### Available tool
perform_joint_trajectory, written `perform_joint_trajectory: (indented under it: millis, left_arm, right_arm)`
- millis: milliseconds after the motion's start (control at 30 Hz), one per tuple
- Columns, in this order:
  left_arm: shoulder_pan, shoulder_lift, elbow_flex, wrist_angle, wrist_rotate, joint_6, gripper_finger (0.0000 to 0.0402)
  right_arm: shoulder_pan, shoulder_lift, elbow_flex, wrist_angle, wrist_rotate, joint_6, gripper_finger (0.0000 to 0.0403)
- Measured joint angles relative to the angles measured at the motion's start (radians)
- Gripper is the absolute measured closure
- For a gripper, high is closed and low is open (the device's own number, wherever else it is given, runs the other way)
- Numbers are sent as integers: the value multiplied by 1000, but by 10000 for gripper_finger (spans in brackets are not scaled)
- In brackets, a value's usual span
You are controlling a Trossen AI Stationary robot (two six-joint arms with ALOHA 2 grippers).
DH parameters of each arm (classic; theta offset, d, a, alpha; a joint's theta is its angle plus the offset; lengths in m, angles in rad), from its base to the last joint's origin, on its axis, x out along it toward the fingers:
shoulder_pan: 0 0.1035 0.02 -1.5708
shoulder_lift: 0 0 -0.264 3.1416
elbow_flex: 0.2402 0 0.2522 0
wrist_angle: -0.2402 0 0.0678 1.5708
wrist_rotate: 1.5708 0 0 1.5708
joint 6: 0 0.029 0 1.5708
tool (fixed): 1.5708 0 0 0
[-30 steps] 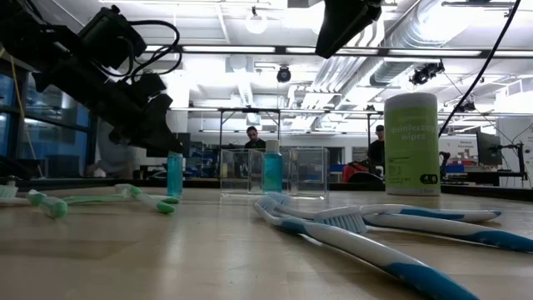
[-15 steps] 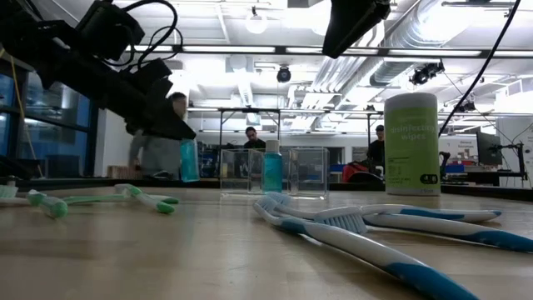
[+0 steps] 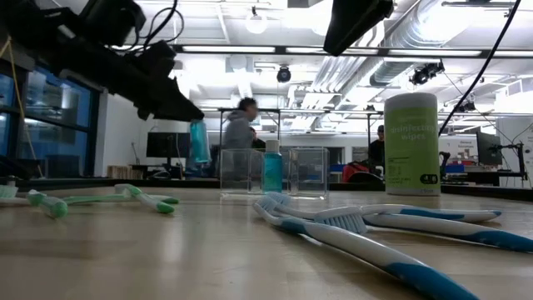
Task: Pick & Place toothbrushing station
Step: Put the blue mouthwash into the transparent organizer
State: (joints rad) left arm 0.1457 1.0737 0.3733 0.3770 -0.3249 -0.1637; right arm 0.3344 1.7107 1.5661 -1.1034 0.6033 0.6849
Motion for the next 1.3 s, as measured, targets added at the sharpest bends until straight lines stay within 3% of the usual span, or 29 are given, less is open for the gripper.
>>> perform_joint_trajectory:
  millis: [233, 767, 1300]
  left_arm:
    - [10, 0, 128, -203, 1, 60, 314]
    - [30, 11, 237, -228, 88, 157, 314]
    - [127, 298, 441, -194, 299, 240, 314]
  right_arm:
    - [0, 0, 0, 0, 0, 0, 251]
    - [0, 0, 0, 2, -5, 3, 251]
    - [33, 0, 0, 10, -7, 30, 251]
